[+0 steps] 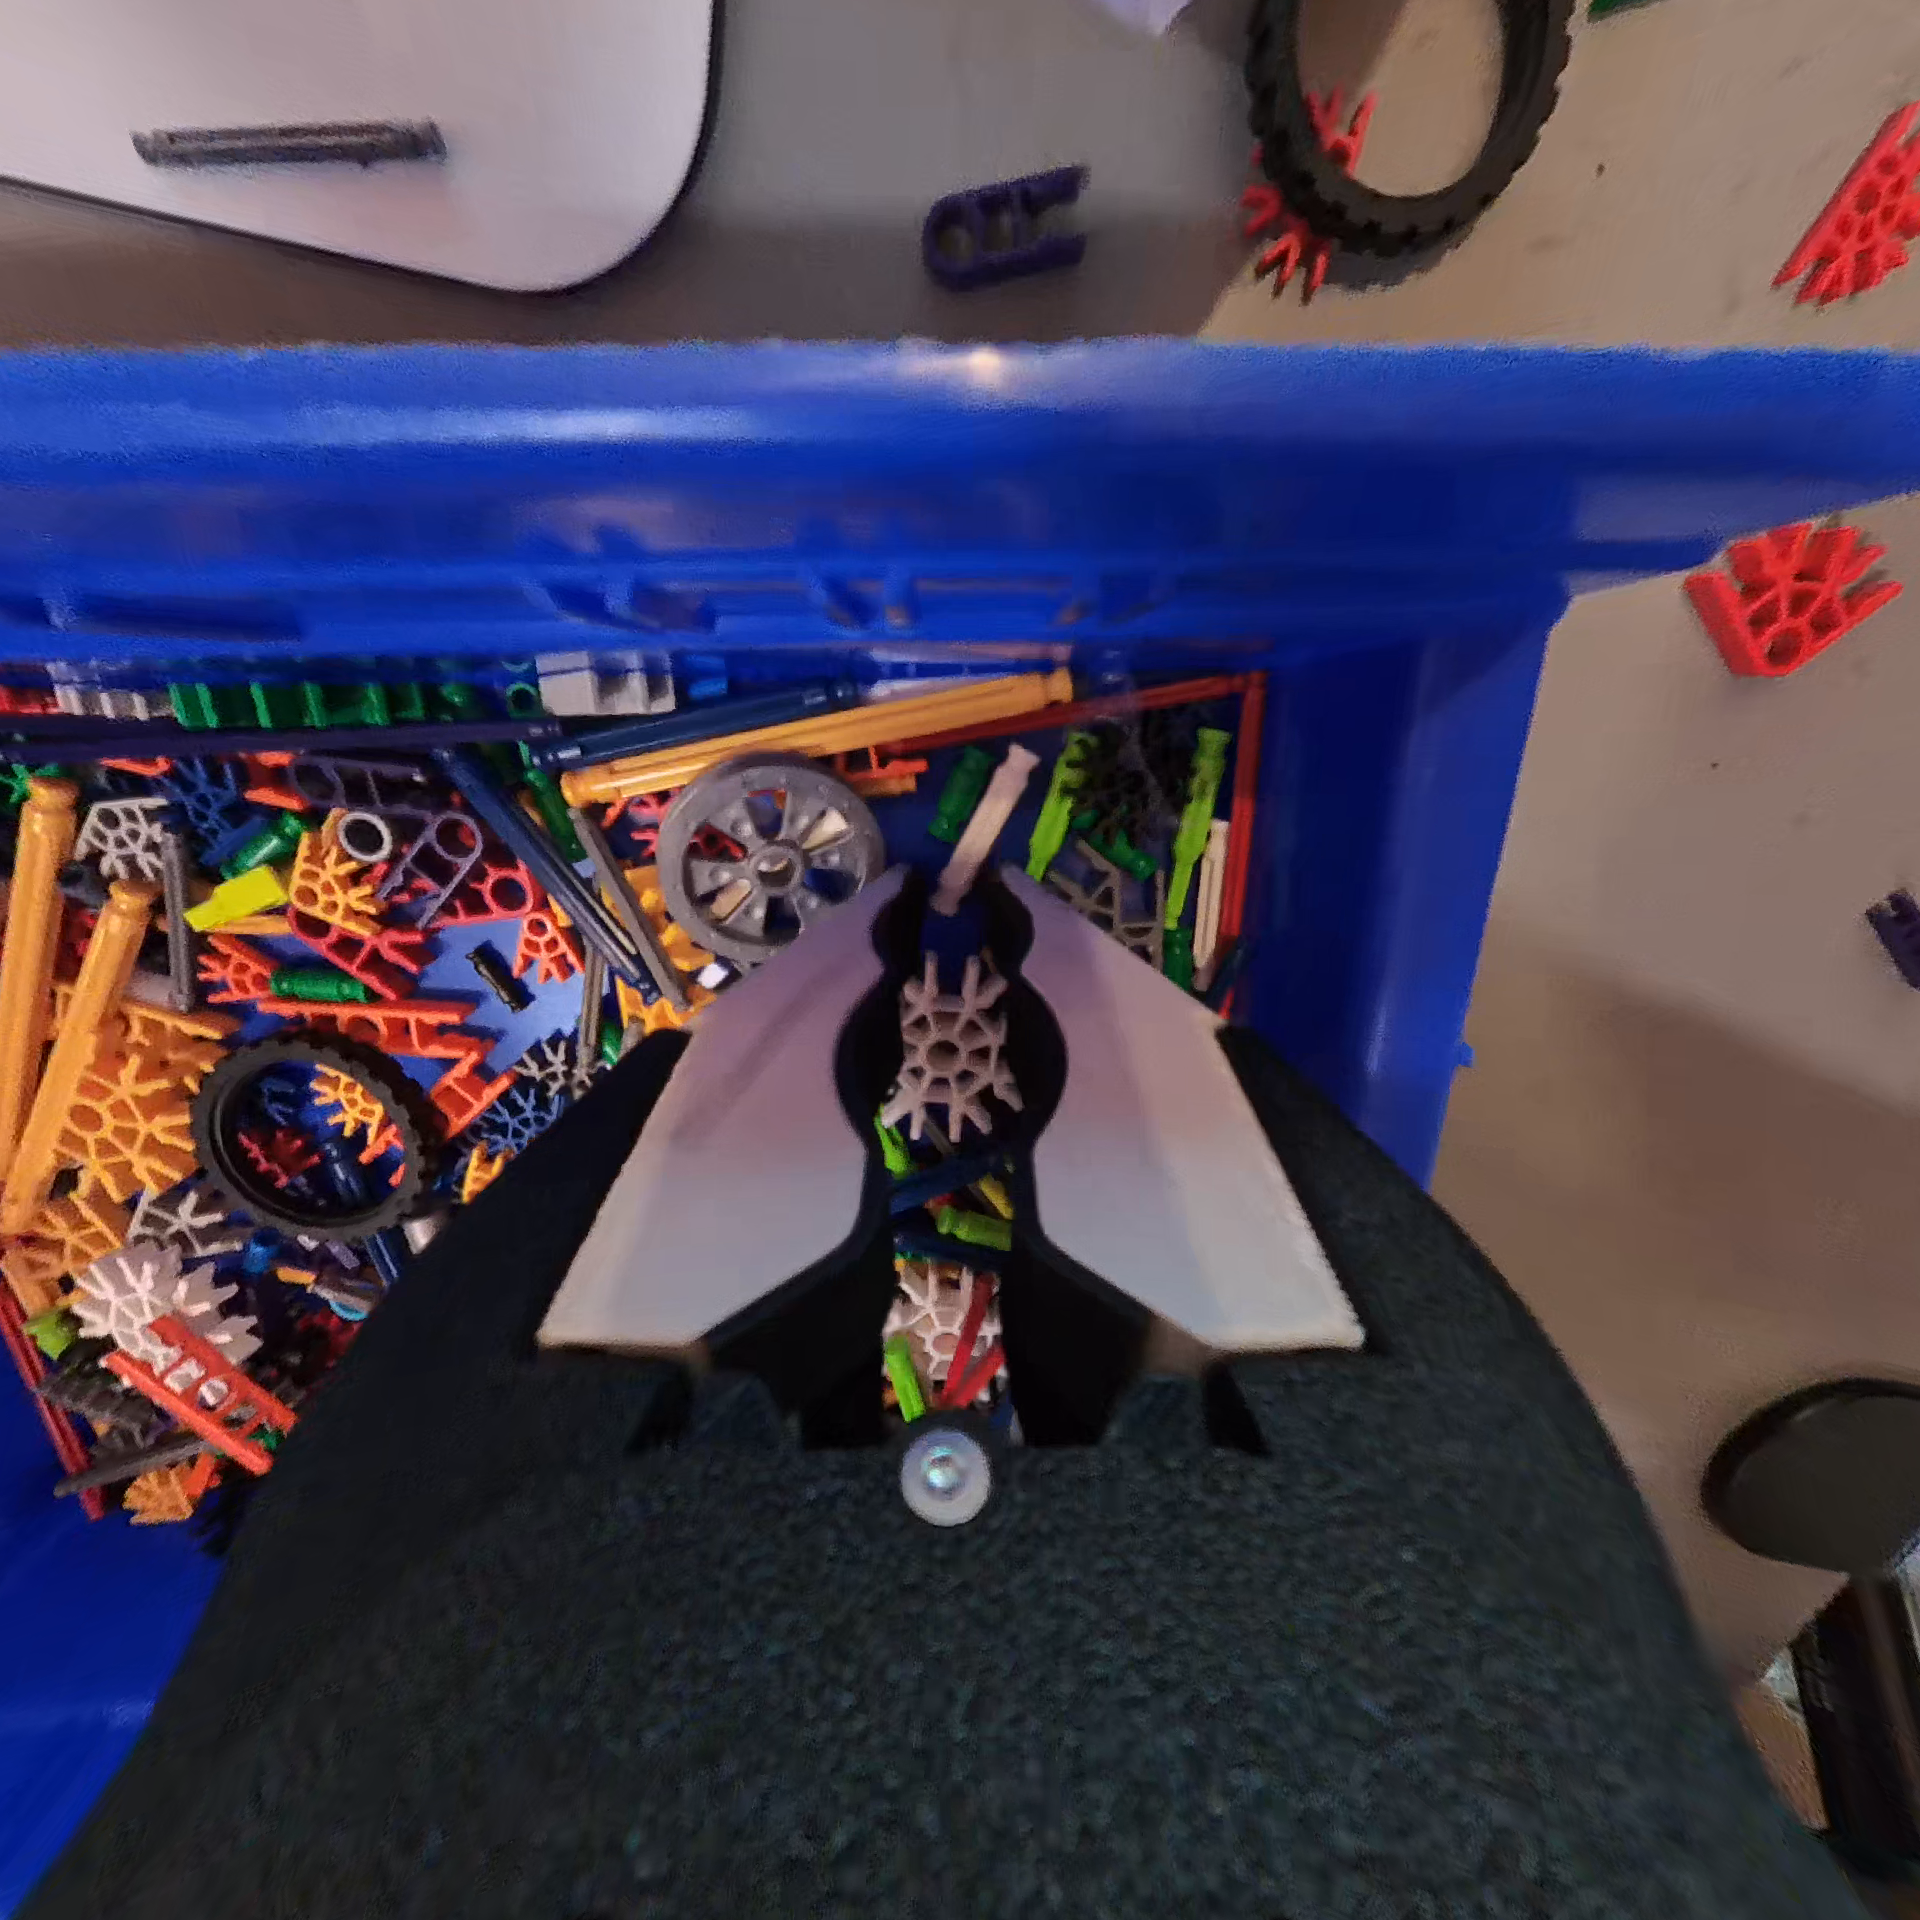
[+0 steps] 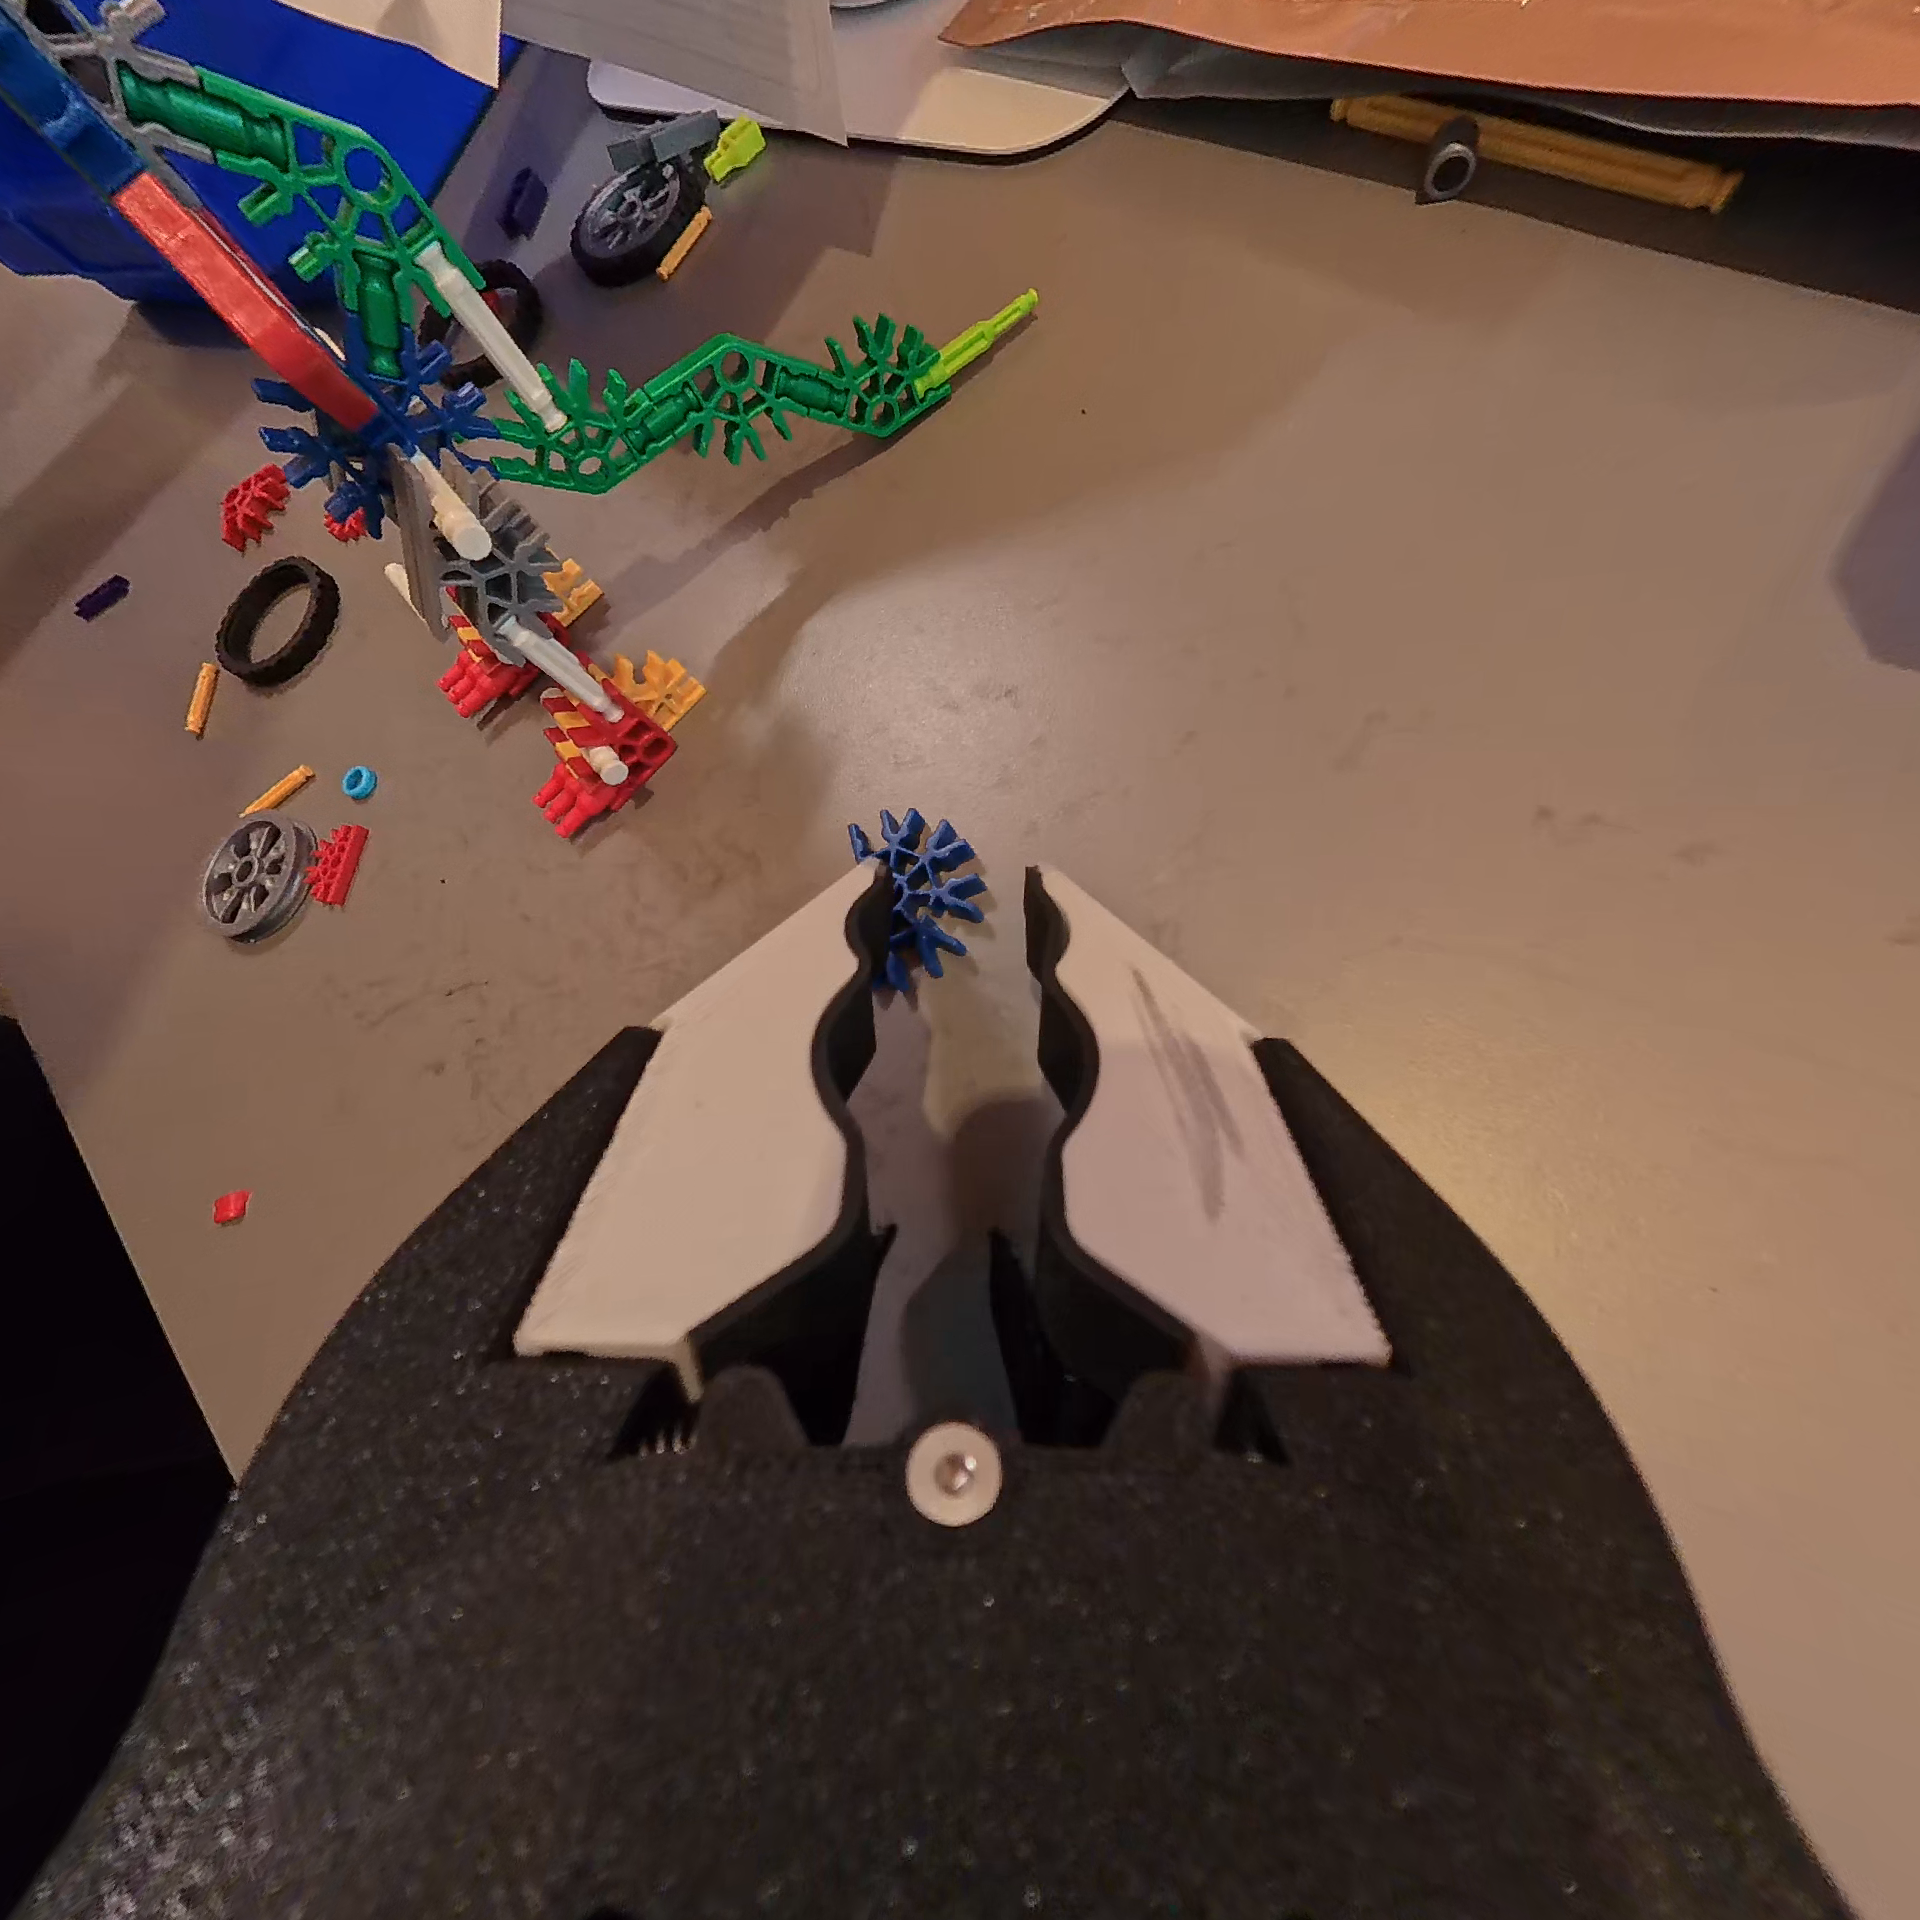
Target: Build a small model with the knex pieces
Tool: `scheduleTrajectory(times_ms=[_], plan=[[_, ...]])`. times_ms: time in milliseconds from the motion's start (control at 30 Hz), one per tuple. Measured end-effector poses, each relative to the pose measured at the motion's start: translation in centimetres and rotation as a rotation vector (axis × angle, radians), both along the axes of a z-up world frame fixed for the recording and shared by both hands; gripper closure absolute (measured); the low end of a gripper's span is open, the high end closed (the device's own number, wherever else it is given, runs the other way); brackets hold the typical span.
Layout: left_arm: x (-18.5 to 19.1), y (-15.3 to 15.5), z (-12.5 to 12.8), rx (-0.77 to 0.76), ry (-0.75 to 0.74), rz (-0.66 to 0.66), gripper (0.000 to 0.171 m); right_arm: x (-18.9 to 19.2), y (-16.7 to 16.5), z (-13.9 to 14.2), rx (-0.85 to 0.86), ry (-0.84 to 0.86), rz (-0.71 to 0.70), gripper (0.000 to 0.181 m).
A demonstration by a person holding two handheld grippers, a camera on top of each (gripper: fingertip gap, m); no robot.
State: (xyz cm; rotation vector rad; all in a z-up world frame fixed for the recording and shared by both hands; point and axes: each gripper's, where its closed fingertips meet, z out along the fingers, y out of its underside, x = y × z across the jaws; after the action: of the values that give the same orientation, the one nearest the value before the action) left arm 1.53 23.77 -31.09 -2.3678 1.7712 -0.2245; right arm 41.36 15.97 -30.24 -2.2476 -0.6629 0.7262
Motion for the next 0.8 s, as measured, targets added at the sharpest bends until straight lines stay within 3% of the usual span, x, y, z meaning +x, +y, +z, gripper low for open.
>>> scheduleTrajectory(times_ms=[367, 600, 800], plan=[[-0.4, -0.1, 0.6, 0.04, -0.019, 0.045, 0.167, 0.0, 0.0, 0.0, 0.003, -0.001, -0.003, 0.156], [-0.2, -0.7, 6.3, 0.157, -0.115, 0.133, 0.167, 0.0, 0.0, 0.1, 0.013, -0.001, -0.004, 0.156], [3.1, -3.9, 12.2, 0.223, -0.228, 0.119, 0.168, 0.0, 0.0, 0.1, 0.017, 0.0, -0.002, 0.156]])
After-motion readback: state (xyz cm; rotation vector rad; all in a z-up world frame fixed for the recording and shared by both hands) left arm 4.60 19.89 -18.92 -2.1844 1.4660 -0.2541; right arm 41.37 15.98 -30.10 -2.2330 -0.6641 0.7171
